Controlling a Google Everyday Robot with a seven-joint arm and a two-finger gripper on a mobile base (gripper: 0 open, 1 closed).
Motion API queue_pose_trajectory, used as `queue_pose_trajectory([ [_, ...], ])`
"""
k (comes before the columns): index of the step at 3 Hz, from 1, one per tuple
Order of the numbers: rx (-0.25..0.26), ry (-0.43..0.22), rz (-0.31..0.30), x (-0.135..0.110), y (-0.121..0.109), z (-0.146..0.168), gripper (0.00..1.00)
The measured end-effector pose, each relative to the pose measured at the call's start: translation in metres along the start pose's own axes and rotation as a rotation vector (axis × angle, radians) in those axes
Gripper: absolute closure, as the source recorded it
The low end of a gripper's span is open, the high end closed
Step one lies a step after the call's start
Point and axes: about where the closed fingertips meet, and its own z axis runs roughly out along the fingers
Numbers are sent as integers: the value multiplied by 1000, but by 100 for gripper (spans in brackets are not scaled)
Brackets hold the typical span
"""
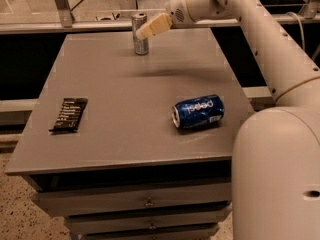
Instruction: Move redbull can near pepsi can
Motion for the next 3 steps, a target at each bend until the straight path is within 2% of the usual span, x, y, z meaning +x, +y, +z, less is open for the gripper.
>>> queue_pose_trajectory([
  [1,33,5,-38,-16,6,14,0],
  [2,79,52,-64,-4,17,37,0],
  [3,115,75,-56,12,15,56,0],
])
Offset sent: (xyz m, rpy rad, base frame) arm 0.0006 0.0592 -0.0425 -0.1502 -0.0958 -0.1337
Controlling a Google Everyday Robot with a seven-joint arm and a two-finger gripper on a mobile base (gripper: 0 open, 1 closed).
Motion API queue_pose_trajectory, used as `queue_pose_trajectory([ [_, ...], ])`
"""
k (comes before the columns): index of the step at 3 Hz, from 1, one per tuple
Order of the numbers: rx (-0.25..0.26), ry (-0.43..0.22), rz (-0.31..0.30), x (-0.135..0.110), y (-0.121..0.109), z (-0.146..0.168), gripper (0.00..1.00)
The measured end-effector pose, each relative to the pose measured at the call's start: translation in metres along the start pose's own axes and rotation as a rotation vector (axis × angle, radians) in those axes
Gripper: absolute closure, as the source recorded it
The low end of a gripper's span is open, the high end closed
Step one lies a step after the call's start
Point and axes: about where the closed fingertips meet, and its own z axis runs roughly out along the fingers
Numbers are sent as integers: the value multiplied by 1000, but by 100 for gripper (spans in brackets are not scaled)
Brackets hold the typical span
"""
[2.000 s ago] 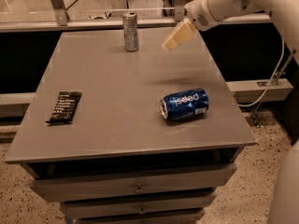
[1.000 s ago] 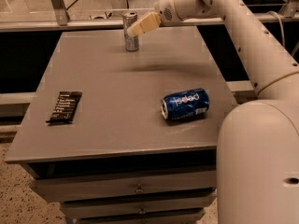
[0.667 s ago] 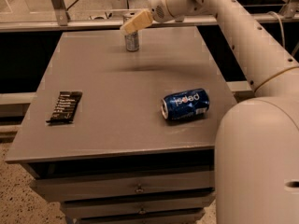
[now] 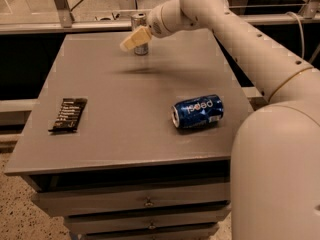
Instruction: Move redbull can near pepsi can
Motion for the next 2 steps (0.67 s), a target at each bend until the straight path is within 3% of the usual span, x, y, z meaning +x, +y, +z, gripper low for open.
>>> queue_pose_trajectory([
  [2,67,-42,41,7,-43,15,0],
])
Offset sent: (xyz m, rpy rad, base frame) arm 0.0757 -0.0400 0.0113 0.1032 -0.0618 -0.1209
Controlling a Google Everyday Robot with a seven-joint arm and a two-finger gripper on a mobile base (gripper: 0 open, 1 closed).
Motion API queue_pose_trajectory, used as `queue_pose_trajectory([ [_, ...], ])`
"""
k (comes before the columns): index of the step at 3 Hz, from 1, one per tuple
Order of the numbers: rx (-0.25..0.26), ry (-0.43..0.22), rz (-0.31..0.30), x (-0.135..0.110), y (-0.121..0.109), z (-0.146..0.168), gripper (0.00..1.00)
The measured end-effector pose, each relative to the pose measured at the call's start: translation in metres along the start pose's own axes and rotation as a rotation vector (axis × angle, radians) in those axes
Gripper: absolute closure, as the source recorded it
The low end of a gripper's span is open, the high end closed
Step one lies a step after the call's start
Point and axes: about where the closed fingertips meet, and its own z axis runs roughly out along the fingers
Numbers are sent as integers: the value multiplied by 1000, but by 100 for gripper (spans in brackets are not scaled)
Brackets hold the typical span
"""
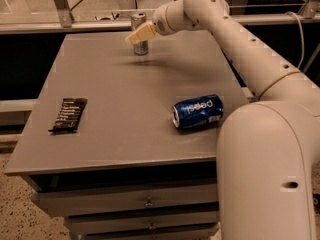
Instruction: Move redbull can near pepsi can
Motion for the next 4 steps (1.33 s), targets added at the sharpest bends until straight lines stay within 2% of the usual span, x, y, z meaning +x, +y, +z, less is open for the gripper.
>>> queue_pose_trajectory([
  [1,-13,-21,29,-5,-8,6,0],
  [2,-68,-7,59,-9,-4,13,15],
  [3,-139,25,70,-10,9,12,38],
  [4,-185,55,80,-8,16,0,62],
])
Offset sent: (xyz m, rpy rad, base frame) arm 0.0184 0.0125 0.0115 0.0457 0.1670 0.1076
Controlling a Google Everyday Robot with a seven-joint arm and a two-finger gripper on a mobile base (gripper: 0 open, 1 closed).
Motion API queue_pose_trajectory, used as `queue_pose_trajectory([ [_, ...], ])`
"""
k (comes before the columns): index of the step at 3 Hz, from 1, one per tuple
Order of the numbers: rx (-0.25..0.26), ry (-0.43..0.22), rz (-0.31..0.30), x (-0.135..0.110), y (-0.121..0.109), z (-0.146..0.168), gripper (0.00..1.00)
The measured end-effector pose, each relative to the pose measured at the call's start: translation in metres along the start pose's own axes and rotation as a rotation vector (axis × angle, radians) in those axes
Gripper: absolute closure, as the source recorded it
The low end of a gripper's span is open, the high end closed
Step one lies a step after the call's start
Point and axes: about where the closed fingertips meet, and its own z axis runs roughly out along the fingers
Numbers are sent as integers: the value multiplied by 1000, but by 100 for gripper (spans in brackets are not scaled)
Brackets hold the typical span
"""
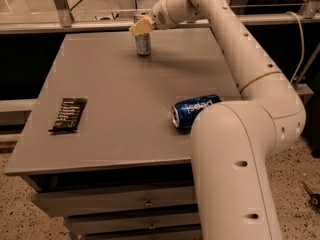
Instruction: Move redbull can near pepsi can
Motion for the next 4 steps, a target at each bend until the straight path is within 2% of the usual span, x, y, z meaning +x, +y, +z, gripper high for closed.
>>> queue_pose_trajectory([
  [1,-10,10,-17,3,2,-31,85],
  [2,-16,7,-36,13,5,-79,100],
  [4,-36,-21,-55,64,19,-178,100],
])
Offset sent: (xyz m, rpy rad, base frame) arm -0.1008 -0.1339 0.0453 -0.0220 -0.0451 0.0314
